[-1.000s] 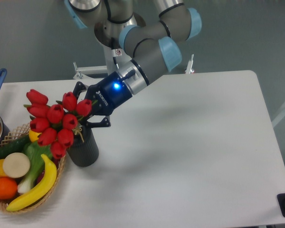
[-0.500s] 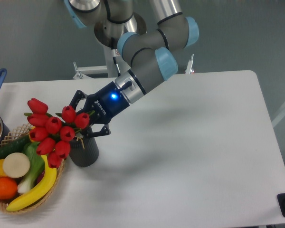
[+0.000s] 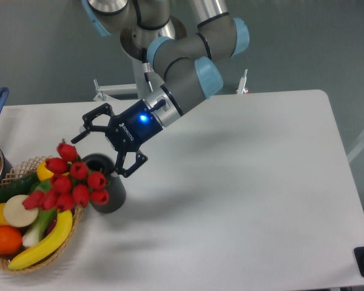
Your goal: Insert the flowers into the vase
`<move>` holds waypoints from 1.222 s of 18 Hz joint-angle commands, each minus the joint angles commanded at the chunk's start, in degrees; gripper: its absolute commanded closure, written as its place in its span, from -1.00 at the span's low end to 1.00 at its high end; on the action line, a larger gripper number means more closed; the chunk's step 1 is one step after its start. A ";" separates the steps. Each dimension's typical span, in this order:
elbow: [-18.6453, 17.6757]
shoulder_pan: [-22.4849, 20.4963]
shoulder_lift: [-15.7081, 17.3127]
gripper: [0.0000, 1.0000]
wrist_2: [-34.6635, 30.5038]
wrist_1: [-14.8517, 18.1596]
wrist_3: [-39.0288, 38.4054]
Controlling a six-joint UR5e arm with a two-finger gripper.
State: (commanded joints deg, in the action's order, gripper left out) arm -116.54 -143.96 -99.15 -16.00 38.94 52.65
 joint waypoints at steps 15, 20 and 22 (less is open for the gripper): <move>0.42 -13.71 8.97 -1.00 -8.65 0.09 0.53; 8.52 -13.54 8.53 -1.00 -43.36 0.35 2.71; 8.17 -13.28 8.35 -1.00 -49.98 0.79 8.06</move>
State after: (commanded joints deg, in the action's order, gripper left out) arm -108.37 -157.24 -90.79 -65.98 39.72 60.71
